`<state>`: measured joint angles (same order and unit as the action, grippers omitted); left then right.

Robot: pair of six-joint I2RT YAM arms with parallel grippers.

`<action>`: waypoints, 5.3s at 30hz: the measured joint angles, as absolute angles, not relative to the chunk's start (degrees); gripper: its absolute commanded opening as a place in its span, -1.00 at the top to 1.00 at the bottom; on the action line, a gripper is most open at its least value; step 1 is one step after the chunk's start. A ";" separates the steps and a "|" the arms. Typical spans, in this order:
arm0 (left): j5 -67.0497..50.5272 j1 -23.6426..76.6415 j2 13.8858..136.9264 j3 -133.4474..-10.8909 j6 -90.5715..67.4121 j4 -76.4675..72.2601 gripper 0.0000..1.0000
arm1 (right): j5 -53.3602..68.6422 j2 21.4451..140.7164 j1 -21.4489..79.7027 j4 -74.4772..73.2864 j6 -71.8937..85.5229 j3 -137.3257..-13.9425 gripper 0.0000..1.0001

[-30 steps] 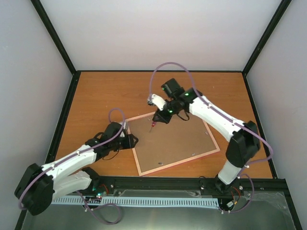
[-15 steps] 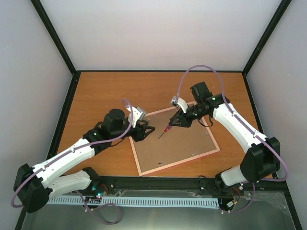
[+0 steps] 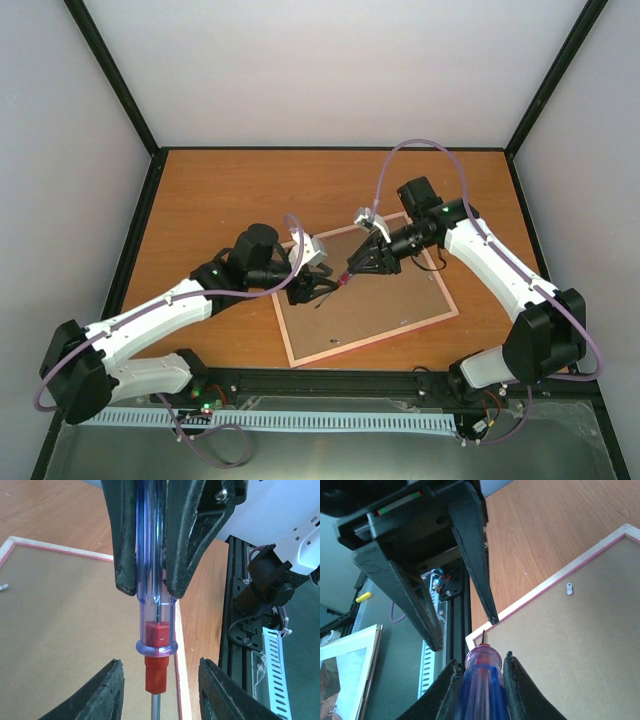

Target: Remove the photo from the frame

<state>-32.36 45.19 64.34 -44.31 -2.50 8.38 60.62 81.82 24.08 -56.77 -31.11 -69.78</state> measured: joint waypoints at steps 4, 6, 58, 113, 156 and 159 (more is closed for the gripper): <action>-33.69 45.30 65.71 -44.31 -1.72 8.58 0.32 | 61.78 81.80 24.08 -57.41 -31.92 -69.78 0.90; -34.35 45.50 66.65 -44.31 -1.50 8.67 0.35 | 62.02 81.73 24.08 -57.45 -32.01 -69.78 0.90; 1.34 27.75 70.35 -37.26 -44.73 26.04 0.84 | 55.20 73.93 6.39 -39.57 -25.69 -53.08 -0.17; -12.99 26.52 52.07 -42.06 -31.77 8.29 -0.09 | 25.63 66.78 32.34 -50.78 -50.92 -42.94 -0.16; 20.32 85.38 64.18 -39.64 -27.70 22.35 -0.29 | 8.62 55.37 37.01 -44.01 -62.85 -29.43 0.94; 22.92 88.60 68.29 -40.80 -27.27 23.86 -0.29 | 10.41 55.48 37.01 -46.06 -61.36 -33.28 0.94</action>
